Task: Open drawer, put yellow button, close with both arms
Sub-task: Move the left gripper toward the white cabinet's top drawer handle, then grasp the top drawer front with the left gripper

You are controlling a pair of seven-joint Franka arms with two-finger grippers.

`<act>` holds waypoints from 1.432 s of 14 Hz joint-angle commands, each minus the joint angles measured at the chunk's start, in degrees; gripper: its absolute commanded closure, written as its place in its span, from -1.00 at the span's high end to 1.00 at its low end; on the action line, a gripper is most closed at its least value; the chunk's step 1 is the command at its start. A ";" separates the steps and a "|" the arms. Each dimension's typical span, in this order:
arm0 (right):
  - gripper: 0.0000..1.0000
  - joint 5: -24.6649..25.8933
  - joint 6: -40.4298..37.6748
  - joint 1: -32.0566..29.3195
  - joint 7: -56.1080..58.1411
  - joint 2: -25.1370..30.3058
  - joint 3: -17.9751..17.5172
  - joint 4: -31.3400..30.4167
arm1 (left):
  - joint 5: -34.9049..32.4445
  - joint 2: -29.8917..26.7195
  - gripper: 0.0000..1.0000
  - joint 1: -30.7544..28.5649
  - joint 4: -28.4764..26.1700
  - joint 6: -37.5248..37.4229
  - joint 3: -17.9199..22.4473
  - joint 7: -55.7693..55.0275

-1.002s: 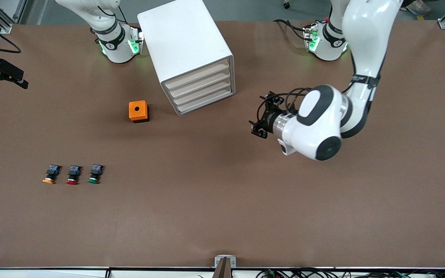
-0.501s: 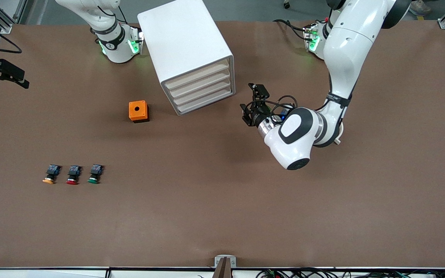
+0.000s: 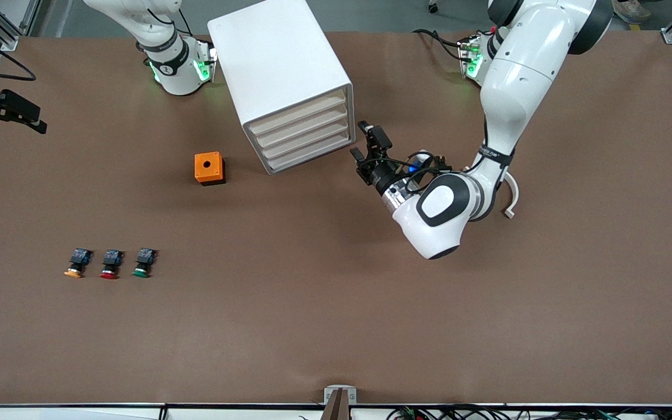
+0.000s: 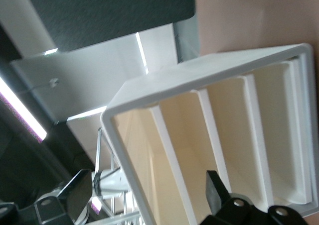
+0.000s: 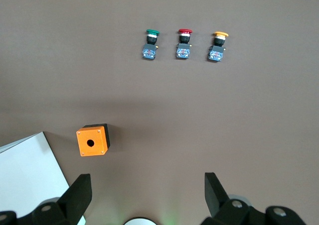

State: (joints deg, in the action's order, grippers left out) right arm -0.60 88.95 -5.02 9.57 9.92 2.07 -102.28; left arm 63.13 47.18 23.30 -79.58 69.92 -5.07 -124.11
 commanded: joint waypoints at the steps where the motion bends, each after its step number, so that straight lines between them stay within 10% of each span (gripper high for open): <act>1: 1.00 0.16 0.25 0.80 0.45 1.51 0.04 -1.25 | 2.88 1.68 1.00 0.25 1.53 -1.11 0.15 -5.34; 3: 1.00 0.16 0.52 0.72 0.37 1.42 0.13 -0.73 | 3.23 2.47 1.00 0.78 1.62 -0.67 0.24 -7.98; 6: 1.00 0.25 0.08 0.63 0.37 1.24 0.21 1.38 | 4.19 3.01 0.34 1.04 1.62 0.04 0.24 -9.57; 20: 1.00 -0.01 -3.00 -0.08 -0.51 0.28 0.57 3.32 | 2.35 3.18 0.24 8.77 3.03 4.52 0.85 -9.31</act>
State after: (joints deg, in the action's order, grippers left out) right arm -0.51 86.92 -4.79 9.49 10.21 2.81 -99.66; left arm 66.04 49.69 30.48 -77.95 74.17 -4.80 -132.34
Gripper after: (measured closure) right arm 0.000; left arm 0.379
